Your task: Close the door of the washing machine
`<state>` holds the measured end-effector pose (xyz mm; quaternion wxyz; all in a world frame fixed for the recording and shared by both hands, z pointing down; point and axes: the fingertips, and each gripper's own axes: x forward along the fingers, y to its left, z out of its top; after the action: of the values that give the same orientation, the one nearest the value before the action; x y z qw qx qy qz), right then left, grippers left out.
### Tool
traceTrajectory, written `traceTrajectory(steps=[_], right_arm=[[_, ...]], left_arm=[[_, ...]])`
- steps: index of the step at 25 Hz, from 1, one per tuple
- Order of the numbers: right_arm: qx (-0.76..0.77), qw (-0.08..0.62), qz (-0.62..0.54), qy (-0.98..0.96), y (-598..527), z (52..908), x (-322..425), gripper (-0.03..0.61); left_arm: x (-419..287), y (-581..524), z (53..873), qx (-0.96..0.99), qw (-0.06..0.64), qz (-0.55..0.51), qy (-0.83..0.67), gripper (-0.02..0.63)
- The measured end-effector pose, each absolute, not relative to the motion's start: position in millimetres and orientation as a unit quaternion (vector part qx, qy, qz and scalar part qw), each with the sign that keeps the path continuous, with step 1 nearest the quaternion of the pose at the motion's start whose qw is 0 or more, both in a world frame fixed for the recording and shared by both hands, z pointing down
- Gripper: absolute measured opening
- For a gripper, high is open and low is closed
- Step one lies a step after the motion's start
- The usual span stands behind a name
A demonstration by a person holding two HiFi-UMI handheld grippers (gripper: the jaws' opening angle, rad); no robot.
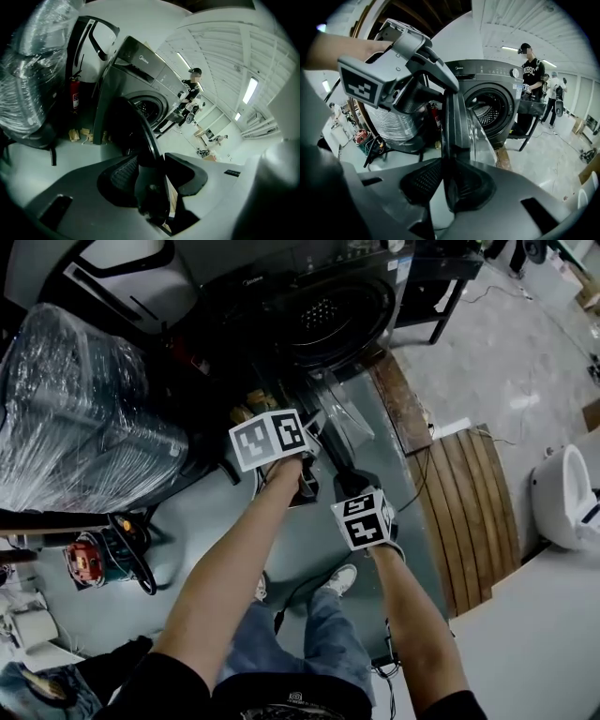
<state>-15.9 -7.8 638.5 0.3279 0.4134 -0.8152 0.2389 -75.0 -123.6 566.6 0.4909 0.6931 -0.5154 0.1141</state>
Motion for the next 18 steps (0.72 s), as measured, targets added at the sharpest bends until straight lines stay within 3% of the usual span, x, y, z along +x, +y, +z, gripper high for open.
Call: traceTrajectory(steps=[18], right_arm=[[0.389,0.395,0.224,-0.802,-77.7,648.4,73.0,0.086]], left_arm=[[-14.5,-172.2,574.2,0.659,0.544,0.09,-0.512,0.224]])
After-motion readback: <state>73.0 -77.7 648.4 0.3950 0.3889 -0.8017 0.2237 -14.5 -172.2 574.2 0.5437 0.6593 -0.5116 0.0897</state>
